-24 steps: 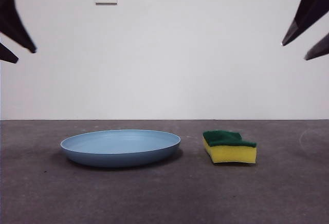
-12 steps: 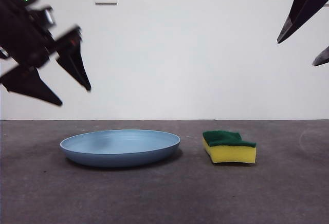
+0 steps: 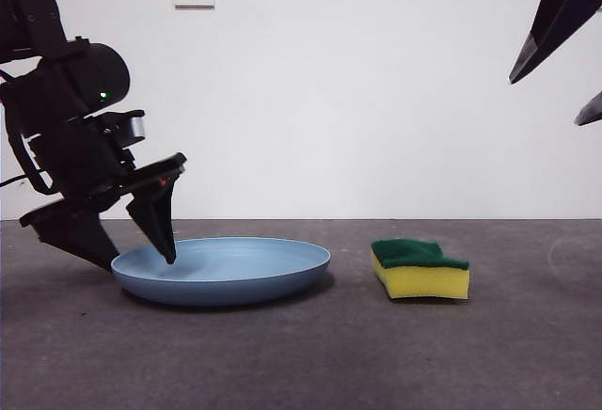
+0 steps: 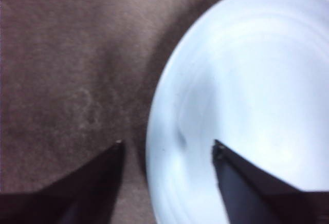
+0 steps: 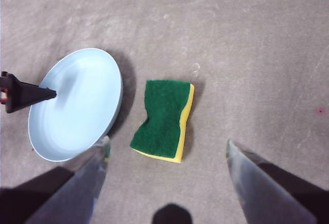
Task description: Pick up the plate,pick up the cloth,clean the plate with the cloth
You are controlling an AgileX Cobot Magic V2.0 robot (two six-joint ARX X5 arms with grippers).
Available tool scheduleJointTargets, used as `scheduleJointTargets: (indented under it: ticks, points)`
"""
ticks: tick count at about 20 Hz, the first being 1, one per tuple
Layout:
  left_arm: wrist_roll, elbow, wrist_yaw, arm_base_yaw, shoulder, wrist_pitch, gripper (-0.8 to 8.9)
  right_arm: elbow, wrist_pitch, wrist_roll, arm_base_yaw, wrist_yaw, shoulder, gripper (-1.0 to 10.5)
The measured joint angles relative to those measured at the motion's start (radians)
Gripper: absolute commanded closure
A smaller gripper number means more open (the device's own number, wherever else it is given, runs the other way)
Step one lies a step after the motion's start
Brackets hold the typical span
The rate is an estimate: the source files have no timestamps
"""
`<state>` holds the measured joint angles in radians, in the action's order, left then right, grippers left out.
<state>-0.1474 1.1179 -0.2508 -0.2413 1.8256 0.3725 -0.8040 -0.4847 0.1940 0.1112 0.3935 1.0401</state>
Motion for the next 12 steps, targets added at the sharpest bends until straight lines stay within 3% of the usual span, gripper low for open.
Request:
scheduleJointTargets:
  ticks: [4,7,12]
  points:
    - [0.028,0.0,0.063,-0.029,0.005,0.0,8.21,0.0,-0.001,0.0,0.002,0.031,0.0,5.7]
    - [0.023,0.001,0.052,-0.029,-0.016,-0.01,8.2,-0.021,-0.031,-0.005,0.035,0.022,0.003,5.7]
    - [0.032,0.0,0.067,-0.057,-0.19,0.023,8.21,-0.221,-0.157,-0.072,0.162,-0.117,0.116,5.7]
